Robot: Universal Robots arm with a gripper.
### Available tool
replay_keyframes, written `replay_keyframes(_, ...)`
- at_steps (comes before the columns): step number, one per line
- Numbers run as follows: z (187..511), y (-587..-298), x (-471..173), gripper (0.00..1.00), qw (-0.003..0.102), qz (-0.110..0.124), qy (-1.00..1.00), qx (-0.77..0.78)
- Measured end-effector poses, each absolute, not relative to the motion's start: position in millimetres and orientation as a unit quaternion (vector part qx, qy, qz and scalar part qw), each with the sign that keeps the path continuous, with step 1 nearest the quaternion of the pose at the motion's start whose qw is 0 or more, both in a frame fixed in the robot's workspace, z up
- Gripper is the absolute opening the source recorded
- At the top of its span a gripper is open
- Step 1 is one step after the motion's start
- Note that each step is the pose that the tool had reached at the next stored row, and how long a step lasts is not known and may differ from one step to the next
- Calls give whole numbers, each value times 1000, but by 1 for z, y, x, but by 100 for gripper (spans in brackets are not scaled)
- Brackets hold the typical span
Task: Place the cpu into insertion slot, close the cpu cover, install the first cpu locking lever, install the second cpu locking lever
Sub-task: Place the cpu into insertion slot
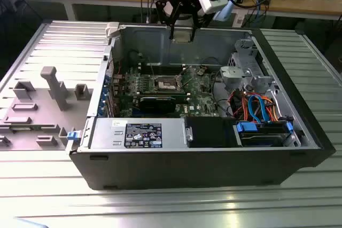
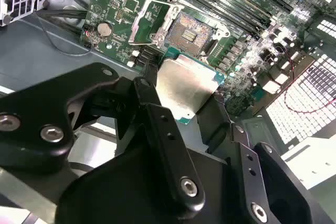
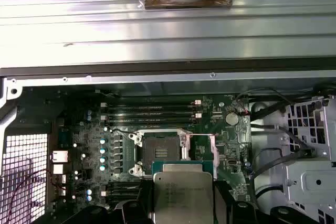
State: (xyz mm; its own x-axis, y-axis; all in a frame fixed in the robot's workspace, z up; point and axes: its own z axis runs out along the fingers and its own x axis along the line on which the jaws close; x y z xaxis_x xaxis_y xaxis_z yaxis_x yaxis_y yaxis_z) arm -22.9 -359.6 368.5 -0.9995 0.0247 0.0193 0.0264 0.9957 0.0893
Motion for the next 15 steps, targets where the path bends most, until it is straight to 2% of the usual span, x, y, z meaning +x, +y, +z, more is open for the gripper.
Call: replay_keyframes(15, 367, -362, -27, 55, 9, -45, -999, -13)
